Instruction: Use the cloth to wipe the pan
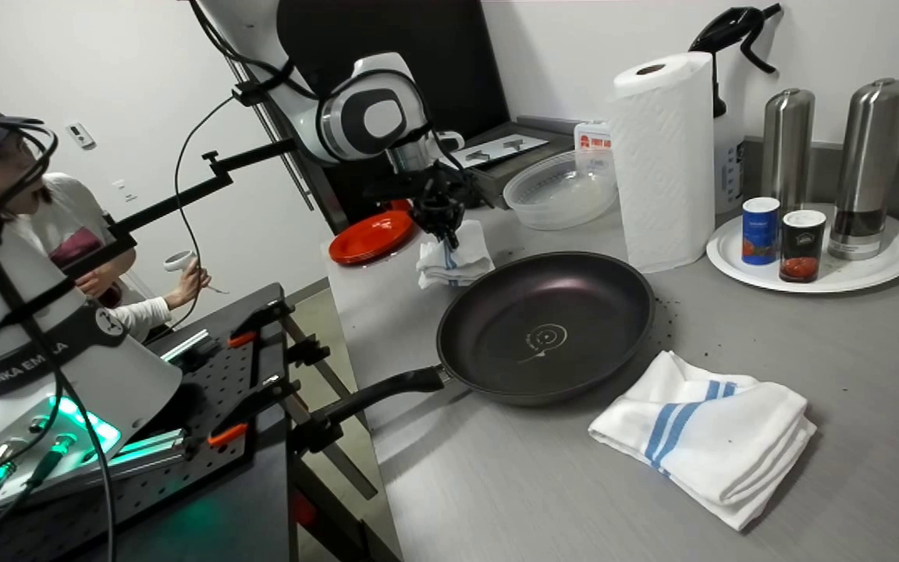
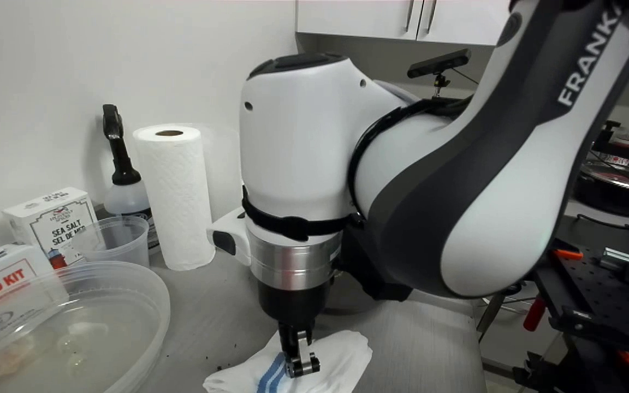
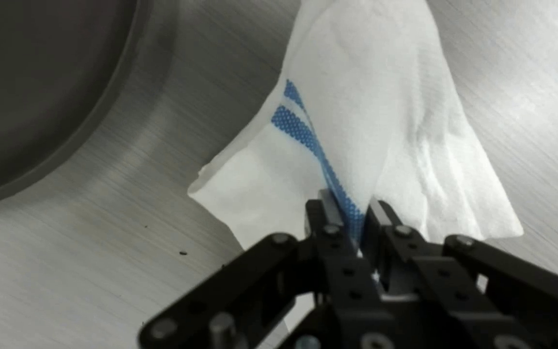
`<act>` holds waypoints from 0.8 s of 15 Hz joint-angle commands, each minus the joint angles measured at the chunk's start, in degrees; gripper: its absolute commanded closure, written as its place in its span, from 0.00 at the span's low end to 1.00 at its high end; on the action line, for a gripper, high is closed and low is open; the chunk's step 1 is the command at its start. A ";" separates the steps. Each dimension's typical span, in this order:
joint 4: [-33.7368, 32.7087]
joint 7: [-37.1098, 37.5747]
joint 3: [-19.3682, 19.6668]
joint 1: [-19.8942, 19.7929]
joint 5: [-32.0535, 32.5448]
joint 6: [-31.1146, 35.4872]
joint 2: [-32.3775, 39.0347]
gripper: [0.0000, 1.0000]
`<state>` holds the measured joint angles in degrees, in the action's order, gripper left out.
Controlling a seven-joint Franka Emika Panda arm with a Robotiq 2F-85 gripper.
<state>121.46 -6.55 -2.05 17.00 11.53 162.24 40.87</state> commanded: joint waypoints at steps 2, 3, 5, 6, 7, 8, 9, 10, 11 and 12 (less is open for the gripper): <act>0.58 3.18 1.76 2.73 2.09 0.06 -0.03 0.48; 0.58 3.46 1.88 3.07 2.14 -0.03 0.03 0.42; 0.55 3.87 2.02 3.65 2.18 -0.28 0.08 0.27; 0.55 4.03 2.05 3.89 2.15 -0.44 0.05 0.19; 0.54 4.22 2.02 4.02 2.06 -0.59 -0.04 0.12; 0.52 4.25 1.80 3.87 1.85 -0.90 -0.28 0.06; 0.44 4.23 1.58 3.69 1.65 -1.32 -0.48 0.01; 0.23 4.15 1.25 3.25 1.27 -1.98 -0.77 0.00; 0.01 4.11 1.00 2.78 0.94 -2.53 -1.09 0.00; -0.30 4.09 0.78 2.28 0.62 -3.36 -1.53 0.00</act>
<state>121.51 -4.05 -1.01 19.90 11.77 161.59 41.02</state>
